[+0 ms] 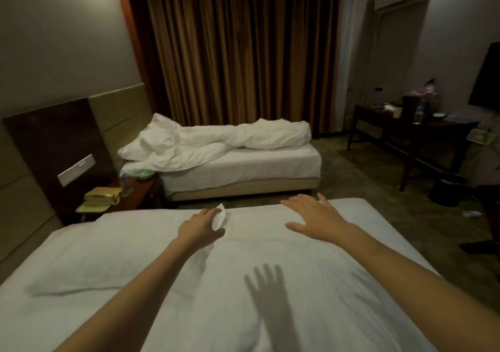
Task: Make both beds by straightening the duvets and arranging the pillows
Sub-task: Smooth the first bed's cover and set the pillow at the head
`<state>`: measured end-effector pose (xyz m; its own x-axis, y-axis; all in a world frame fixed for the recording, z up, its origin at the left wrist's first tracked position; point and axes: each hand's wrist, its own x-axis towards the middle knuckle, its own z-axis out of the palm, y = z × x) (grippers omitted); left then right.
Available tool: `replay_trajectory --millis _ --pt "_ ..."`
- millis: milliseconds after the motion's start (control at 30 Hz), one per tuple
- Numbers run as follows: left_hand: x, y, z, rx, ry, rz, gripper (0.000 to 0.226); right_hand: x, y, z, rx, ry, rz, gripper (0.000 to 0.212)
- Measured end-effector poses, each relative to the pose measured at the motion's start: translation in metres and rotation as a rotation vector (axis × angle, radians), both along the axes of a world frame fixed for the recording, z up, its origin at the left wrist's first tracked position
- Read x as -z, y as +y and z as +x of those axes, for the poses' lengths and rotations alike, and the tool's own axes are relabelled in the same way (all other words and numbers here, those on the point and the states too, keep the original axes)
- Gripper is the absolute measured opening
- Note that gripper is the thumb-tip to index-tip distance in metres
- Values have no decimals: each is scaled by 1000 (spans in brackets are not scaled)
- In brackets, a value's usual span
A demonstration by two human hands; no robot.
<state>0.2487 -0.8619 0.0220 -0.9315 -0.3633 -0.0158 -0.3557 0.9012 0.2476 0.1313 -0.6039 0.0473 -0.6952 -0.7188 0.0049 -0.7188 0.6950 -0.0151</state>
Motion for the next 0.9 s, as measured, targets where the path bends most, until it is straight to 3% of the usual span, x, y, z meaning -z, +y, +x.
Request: replay_trajectory --millis 200,567,700,800,900 --pt "19 26 -4 -142 10 -6 57 14 -25 -44 -156 -90 -90 57" --pt "68 -8 38 -505 -30 149 54 93 -132 -62 -440 -245 -102 52" --pt "132 -15 45 -686 -37 410 51 155 -164 -46 -474 -389 -13 52" --pt "185 -13 32 -953 98 715 47 201 -189 -44 -463 -517 13 51" --pt "228 -10 12 -1103 164 764 48 242 -214 -46 -479 -524 59 51"
